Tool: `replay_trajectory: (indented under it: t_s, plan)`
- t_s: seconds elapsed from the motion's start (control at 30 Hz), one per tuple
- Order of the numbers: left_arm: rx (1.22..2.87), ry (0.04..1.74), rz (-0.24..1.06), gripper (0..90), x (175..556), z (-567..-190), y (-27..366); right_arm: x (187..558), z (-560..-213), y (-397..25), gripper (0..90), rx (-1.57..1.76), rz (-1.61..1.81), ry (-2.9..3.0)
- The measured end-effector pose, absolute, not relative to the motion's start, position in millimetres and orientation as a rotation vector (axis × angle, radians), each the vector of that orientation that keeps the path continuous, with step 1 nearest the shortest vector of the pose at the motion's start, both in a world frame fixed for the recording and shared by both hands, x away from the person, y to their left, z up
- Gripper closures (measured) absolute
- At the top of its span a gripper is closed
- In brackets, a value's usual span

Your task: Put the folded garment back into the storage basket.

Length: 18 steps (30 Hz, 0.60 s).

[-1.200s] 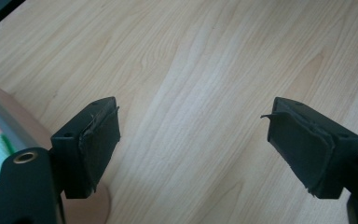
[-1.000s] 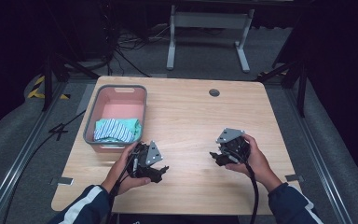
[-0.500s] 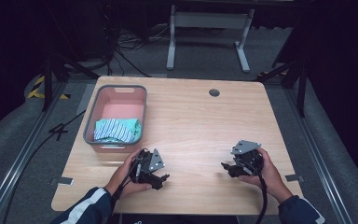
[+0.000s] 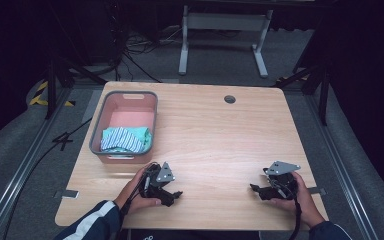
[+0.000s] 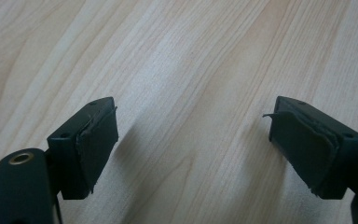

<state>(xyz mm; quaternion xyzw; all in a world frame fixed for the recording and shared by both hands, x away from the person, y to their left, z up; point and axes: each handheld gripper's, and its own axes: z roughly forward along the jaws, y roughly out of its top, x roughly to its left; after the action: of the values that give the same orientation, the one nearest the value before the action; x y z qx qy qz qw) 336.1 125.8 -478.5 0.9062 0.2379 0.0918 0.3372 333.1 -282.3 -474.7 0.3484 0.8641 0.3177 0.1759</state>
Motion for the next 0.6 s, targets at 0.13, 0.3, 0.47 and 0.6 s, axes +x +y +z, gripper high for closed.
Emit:
replay_trajectory:
  t_s: [0.13, 0.3, 0.47, 0.6]
  plan:
    - [2.321, 0.615, 0.224, 13.2, 337.1, -483.0, 129.2, 329.1, -483.9, -296.3, 18.7, 1.065, 1.026, 2.403]
    - [2.322, 0.613, 0.227, 13.0, 337.3, -483.0, 129.0, 327.8, -486.4, -300.4, 18.5, 1.072, 1.053, 2.380]
    - [2.322, 0.613, 0.223, 12.4, 337.6, -483.1, 128.6, 325.9, -486.4, -302.0, 18.5, 1.090, 1.047, 2.368]
    - [2.322, 0.616, 0.224, 12.4, 337.5, -483.1, 128.5, 325.6, -486.5, -302.1, 18.5, 1.094, 1.047, 2.366]
